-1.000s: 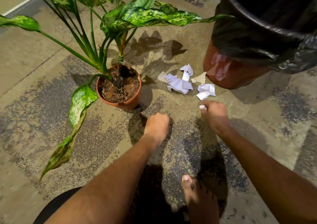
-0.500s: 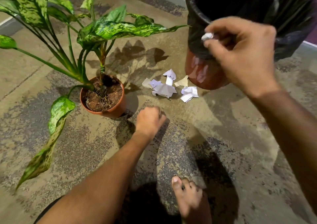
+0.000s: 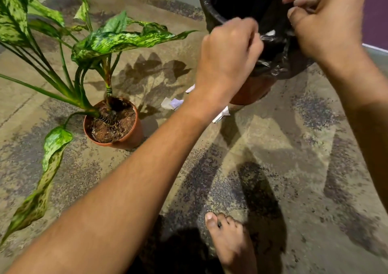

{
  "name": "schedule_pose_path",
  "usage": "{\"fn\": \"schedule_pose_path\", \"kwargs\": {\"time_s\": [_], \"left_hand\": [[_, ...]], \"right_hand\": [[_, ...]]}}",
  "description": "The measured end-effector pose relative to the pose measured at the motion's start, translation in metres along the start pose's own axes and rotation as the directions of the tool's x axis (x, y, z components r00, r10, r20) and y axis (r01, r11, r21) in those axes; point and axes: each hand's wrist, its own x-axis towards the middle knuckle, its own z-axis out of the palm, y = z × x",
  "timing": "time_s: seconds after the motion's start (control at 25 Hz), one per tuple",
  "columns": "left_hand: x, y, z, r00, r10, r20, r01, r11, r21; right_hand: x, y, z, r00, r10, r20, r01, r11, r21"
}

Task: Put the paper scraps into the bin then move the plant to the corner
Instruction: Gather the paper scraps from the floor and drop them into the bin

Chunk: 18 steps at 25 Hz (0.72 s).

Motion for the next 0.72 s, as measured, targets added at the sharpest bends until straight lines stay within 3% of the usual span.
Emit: {"fn": "schedule_pose_path", "kwargs": {"time_s": [0.04, 0.12, 0.16, 0.24, 0.32, 0.4, 0.48, 0.52, 0.6, 0.72], "left_hand": [[0.011, 0.004, 0.002, 0.999, 0.012, 0.032, -0.013, 0.998, 0.056], [0.026, 0.009, 0.01, 0.993, 0.077, 0.085, -0.092, 0.978, 0.189], [0.031, 0.01, 0.015, 0.987, 0.115, 0.11, -0.139, 0.959, 0.245], [0.036, 0.009, 0.023, 0.973, 0.167, 0.158, -0.211, 0.923, 0.322], [0.035, 0.003, 0.023, 0.961, 0.174, 0.216, -0.242, 0.906, 0.347], [0.022, -0.01, 0.019, 0.966, 0.222, 0.13, -0.25, 0.925, 0.285], [-0.004, -0.03, 0.017, 0.958, 0.279, -0.062, -0.259, 0.94, 0.222], [-0.022, -0.041, 0.017, 0.955, 0.276, -0.104, -0.249, 0.943, 0.221], [-0.065, -0.063, 0.02, 0.976, 0.201, -0.079, -0.182, 0.964, 0.195], [-0.122, -0.098, 0.024, 0.989, -0.06, 0.139, 0.027, 0.974, 0.225]], "right_hand": [[-0.001, -0.006, 0.007, 0.999, -0.033, -0.02, 0.032, 0.998, -0.061], [-0.018, -0.02, 0.016, 0.995, 0.023, 0.093, -0.011, 0.992, -0.127], [-0.016, -0.02, 0.013, 0.989, 0.082, 0.119, -0.073, 0.994, -0.08], [-0.003, -0.016, 0.024, 0.98, 0.201, -0.008, -0.2, 0.979, 0.04], [-0.005, -0.014, 0.032, 0.978, 0.204, 0.052, -0.207, 0.977, 0.044], [-0.014, -0.021, 0.023, 0.99, 0.131, 0.042, -0.132, 0.991, 0.022], [0.014, -0.014, -0.017, 0.995, 0.098, 0.023, -0.1, 0.993, 0.065], [0.042, -0.008, -0.043, 0.996, 0.073, -0.059, -0.068, 0.994, 0.087], [0.102, 0.005, -0.11, 0.979, -0.006, -0.202, 0.036, 0.989, 0.142], [0.168, 0.022, -0.161, 0.966, -0.121, -0.228, 0.132, 0.991, 0.031]]}}
